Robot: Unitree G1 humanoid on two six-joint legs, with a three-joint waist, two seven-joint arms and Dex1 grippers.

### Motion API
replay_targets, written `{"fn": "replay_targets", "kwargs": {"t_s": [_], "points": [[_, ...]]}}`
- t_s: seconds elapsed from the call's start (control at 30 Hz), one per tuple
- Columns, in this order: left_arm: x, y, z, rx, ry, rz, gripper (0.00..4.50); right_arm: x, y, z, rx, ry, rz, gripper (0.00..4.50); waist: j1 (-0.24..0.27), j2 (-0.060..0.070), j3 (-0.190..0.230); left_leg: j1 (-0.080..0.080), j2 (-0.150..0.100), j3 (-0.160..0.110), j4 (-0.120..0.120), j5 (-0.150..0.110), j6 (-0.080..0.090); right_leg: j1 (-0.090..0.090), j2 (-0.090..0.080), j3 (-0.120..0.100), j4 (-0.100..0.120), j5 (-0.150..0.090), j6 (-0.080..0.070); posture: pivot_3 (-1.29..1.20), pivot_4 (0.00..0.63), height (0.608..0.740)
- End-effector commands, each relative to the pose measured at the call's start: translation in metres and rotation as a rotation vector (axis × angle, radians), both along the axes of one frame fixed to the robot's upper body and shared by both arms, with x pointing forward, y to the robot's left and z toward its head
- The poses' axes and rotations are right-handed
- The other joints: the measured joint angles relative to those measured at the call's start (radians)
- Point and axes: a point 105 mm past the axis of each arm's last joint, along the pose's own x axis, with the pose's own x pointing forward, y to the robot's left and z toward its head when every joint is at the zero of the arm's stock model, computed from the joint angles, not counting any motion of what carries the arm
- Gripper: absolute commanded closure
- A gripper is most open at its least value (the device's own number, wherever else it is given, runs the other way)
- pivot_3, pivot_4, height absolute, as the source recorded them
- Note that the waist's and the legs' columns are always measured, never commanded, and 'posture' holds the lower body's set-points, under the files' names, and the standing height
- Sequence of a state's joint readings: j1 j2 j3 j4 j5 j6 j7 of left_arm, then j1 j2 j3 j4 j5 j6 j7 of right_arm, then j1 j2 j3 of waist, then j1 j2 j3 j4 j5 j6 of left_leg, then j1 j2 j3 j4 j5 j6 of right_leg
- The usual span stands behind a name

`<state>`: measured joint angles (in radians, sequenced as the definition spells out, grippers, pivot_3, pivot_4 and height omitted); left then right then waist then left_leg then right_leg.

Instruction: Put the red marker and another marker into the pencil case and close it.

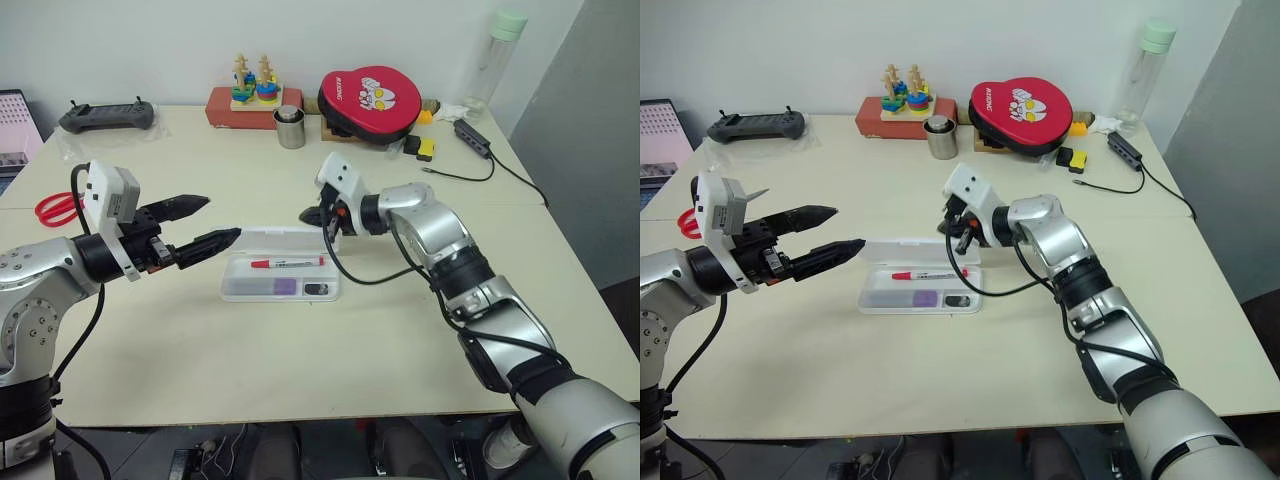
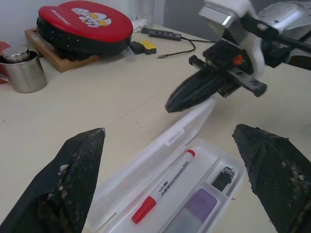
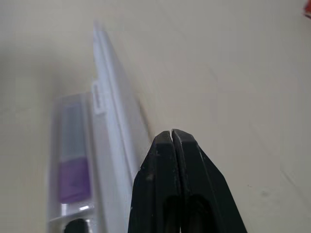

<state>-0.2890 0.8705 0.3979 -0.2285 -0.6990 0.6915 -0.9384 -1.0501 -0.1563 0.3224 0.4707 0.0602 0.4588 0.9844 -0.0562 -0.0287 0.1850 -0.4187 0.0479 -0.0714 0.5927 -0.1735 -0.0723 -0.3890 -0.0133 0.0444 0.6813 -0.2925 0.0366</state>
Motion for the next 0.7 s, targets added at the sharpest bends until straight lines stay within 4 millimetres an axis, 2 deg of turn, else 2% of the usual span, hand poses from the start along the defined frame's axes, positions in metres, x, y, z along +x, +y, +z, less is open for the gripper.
{"fn": "replay_targets", "kwargs": {"t_s": [0.03, 0.17, 0.23, 0.3, 0.43, 0.53, 0.63, 0.7], "points": [[-0.003, 0.001, 0.008, 0.033, -0.028, -0.006, 0.00, -0.023, 0.003, -0.023, -0.096, -0.014, 0.094, 4.47, 0.000, 0.000, 0.000, 0.000, 0.000, 0.000, 0.000, 0.000, 0.000, 0.000, 0.000, 0.000, 0.000, 0.000, 0.000, 0.00, 0.150, 0.740], [-0.006, 0.001, 0.003, 0.043, -0.007, -0.015, 0.00, -0.029, -0.005, -0.068, -0.229, 0.011, 0.081, 4.47, 0.000, 0.000, 0.000, 0.001, 0.000, 0.000, 0.000, 0.000, 0.000, 0.001, 0.000, 0.000, 0.000, 0.000, 0.000, 0.00, 0.150, 0.740], [-0.005, 0.000, 0.001, 0.046, 0.001, -0.013, 0.00, -0.027, -0.011, -0.081, -0.235, 0.043, 0.047, 4.47, 0.000, -0.001, 0.000, 0.001, 0.000, 0.000, 0.001, 0.000, 0.000, 0.001, 0.000, 0.001, 0.000, 0.000, 0.000, 0.00, 0.150, 0.740], [0.000, 0.002, -0.001, 0.047, 0.002, 0.022, 0.00, -0.025, -0.015, -0.070, -0.148, 0.071, 0.013, 4.47, 0.000, -0.001, -0.001, 0.002, 0.000, 0.000, 0.001, 0.000, 0.000, 0.002, 0.000, 0.001, 0.000, 0.000, 0.000, 0.00, 0.150, 0.740], [0.019, 0.014, -0.011, 0.026, 0.030, 0.159, 0.00, -0.015, -0.033, -0.022, 0.134, 0.080, -0.081, 4.47, 0.013, 0.000, 0.000, 0.002, 0.000, 0.000, 0.002, 0.000, 0.000, 0.002, 0.000, 0.000, 0.000, 0.000, 0.001, 0.00, 0.150, 0.740], [0.038, 0.022, -0.024, -0.007, 0.032, 0.276, 0.00, -0.007, -0.066, -0.002, 0.246, 0.080, -0.193, 3.99, 0.026, 0.001, 0.000, 0.002, 0.000, 0.000, 0.002, 0.000, 0.000, 0.002, 0.000, 0.001, 0.000, 0.000, 0.001, 0.00, 0.150, 0.740], [0.050, 0.037, -0.044, 0.052, 0.041, 0.378, 0.00, -0.001, -0.102, 0.003, 0.264, 0.067, -0.313, 3.27, 0.027, 0.000, 0.000, 0.002, 0.000, 0.000, 0.002, 0.000, 0.000, 0.002, 0.000, 0.001, -0.001, 0.000, 0.001, 0.00, 0.150, 0.740], [0.054, 0.051, -0.050, 0.056, 0.049, 0.432, 0.00, 0.000, -0.119, 0.007, 0.269, 0.058, -0.362, 2.79, 0.026, 0.000, 0.000, 0.001, 0.000, 0.000, 0.002, 0.000, 0.000, 0.002, 0.000, 0.001, -0.001, 0.000, 0.001, 0.00, 0.150, 0.740]]}}
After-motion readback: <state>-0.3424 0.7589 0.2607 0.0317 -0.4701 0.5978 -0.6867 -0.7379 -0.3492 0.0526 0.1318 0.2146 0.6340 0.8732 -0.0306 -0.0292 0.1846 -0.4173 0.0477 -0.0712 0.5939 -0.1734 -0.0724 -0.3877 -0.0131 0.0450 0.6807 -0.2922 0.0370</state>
